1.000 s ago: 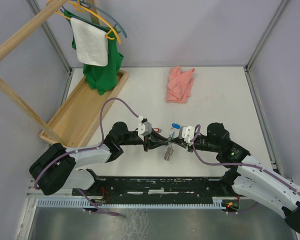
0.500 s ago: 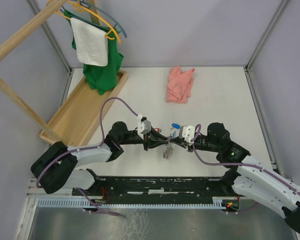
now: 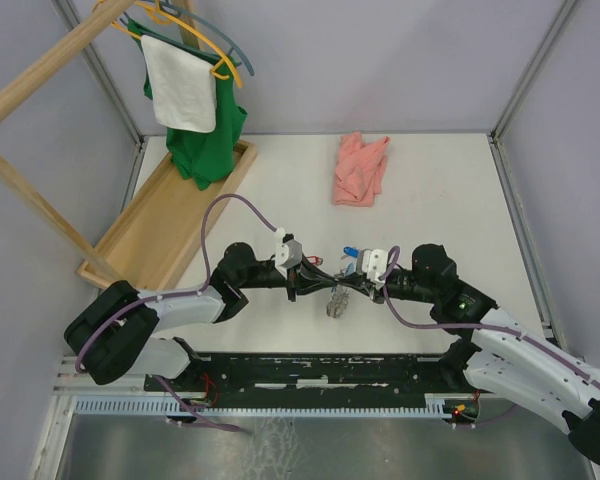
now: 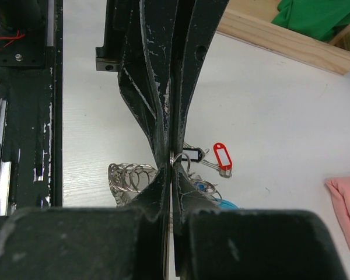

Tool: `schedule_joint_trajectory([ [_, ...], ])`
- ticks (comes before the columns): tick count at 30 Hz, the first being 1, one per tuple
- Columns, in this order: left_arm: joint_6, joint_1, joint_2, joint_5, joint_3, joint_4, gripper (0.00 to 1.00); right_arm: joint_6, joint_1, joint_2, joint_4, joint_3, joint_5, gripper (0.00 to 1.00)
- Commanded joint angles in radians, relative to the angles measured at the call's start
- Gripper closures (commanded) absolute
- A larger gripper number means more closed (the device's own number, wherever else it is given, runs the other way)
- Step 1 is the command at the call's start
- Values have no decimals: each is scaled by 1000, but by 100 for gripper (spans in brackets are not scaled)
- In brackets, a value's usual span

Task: Put the keys on the keyring

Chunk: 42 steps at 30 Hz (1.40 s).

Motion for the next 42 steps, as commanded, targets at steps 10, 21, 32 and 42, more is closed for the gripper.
schedule_joint_trajectory([
  [10,134,-6,-119,-27,97,-268,97,34,-2,-45,-93,67,174,71],
  [21,369,-35,-159,-156,309,-824,97,-55,-3,-51,-227,157,133,63],
  [32,503,-74,-124,-247,484,-1165,97,-89,-3,23,-150,150,71,64],
  [42,551,-103,-90,-270,576,-1301,97,-65,-3,70,-73,145,28,65],
])
